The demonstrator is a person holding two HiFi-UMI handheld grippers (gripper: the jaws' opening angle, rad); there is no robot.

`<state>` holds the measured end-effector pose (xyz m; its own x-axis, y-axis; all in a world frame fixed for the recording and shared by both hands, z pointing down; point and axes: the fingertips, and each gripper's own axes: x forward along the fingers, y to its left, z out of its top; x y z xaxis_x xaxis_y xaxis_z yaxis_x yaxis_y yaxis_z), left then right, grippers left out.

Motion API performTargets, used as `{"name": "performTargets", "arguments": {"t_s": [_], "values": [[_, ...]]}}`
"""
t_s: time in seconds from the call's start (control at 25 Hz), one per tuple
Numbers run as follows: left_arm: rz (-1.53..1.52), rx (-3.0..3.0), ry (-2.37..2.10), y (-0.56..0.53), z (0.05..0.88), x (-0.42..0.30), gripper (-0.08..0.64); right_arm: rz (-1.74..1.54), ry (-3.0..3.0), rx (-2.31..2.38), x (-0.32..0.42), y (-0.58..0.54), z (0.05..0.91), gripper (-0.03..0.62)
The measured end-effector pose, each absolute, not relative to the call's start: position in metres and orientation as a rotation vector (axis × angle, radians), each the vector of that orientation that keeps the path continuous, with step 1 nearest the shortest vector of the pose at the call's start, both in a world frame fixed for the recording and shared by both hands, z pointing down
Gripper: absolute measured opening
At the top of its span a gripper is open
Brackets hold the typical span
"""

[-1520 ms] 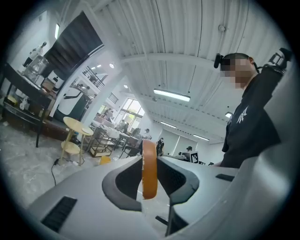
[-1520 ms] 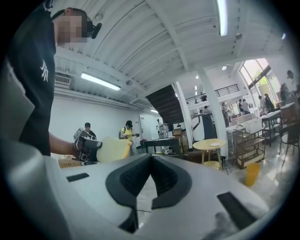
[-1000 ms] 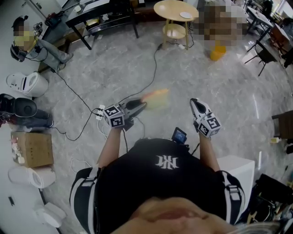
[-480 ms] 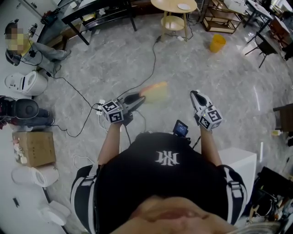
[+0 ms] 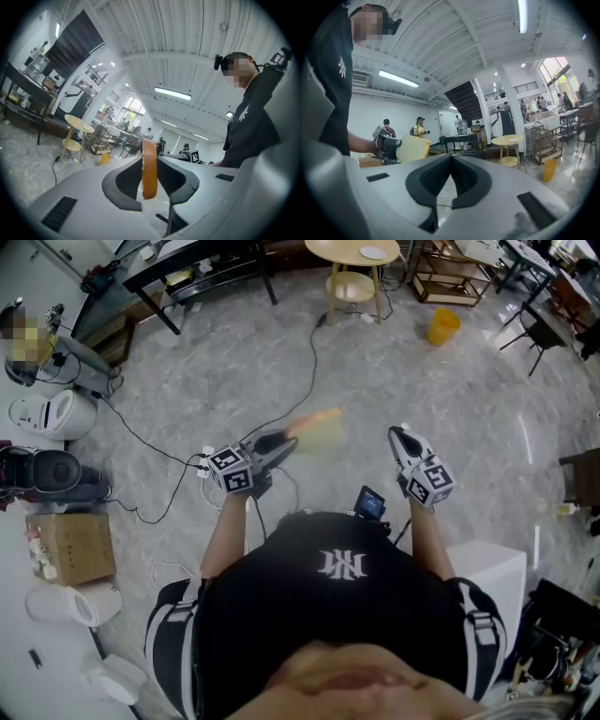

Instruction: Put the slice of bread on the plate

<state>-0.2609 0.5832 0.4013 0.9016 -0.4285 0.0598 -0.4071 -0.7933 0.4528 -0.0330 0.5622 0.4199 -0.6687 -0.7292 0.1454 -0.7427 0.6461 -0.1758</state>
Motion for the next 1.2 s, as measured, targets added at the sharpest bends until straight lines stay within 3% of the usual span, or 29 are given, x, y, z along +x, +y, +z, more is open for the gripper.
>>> {"name": "performTargets", "arguments": {"t_s": [1.2], "values": [[-0.060,2.544,-0.610,0.593,0.403,-0.234,0.103,0.427,-2.796,1.239,-0.019,0.588,0.448,-0.002]]}}
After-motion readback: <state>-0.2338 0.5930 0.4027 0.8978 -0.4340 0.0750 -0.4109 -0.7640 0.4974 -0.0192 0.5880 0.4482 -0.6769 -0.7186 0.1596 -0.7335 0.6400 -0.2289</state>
